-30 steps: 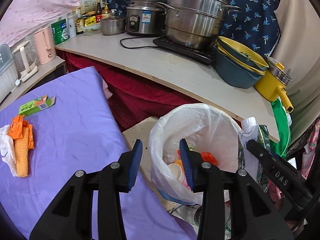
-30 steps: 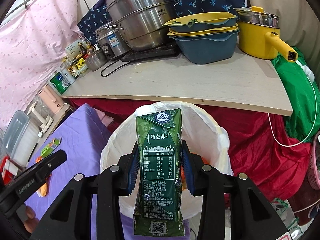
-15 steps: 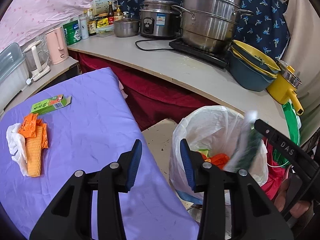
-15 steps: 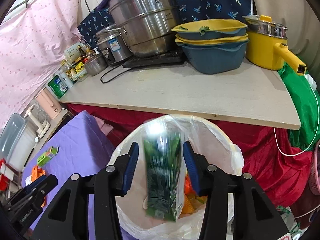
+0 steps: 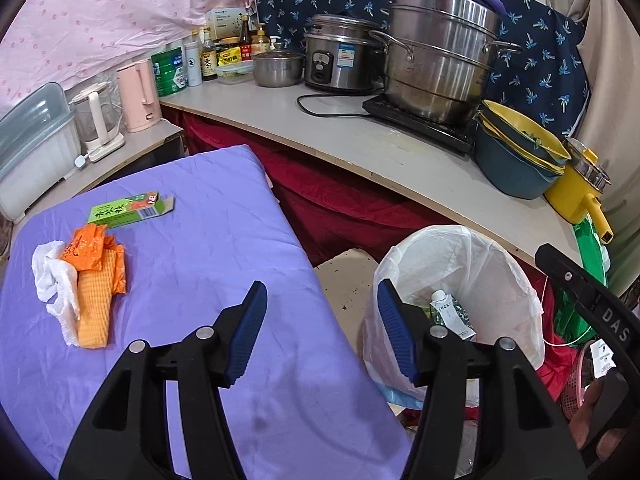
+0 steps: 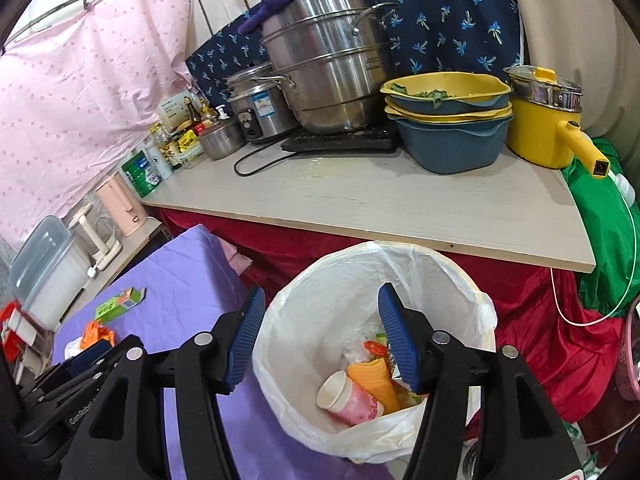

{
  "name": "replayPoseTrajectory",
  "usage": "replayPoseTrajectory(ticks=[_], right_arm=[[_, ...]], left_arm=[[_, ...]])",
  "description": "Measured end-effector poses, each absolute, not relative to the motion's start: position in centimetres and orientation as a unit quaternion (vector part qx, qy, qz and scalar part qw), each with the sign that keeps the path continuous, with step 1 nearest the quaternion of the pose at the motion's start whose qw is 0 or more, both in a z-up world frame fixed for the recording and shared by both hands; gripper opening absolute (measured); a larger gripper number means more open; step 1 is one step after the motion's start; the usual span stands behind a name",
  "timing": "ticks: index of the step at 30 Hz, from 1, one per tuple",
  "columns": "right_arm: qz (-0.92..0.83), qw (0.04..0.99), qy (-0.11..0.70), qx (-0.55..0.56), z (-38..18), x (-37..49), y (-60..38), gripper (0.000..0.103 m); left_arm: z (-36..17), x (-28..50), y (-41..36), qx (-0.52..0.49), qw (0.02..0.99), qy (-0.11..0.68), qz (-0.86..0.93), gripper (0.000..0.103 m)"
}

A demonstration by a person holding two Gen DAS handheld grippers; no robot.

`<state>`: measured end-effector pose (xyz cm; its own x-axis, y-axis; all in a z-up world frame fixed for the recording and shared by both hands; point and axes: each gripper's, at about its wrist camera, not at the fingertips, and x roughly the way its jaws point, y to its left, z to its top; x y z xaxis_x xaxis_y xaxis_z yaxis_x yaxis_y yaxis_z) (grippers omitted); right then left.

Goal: Collect trash
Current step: 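Move both grippers back over the white tissues on the table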

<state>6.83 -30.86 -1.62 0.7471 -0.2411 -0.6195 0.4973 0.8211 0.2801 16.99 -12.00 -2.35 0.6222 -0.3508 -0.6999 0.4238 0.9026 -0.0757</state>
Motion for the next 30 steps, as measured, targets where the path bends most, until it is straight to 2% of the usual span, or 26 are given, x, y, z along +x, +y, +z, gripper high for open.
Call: replayPoseTrajectory(ticks=[5,30], right_arm=[[-0.192,0.914,0.29,0.209,-1.0,6.4,-28.8,0.06],[-0.105,0.928,0.317,0.163,-0.2,8.7,-16.7,0.062]], left_arm=[[-1.8,16.6,-10.3,0.043,0.905,0.369,-0.206,0.06],[-1.1,16.0,2.0,0.018,0.926,0.353,-0.13,0.061]])
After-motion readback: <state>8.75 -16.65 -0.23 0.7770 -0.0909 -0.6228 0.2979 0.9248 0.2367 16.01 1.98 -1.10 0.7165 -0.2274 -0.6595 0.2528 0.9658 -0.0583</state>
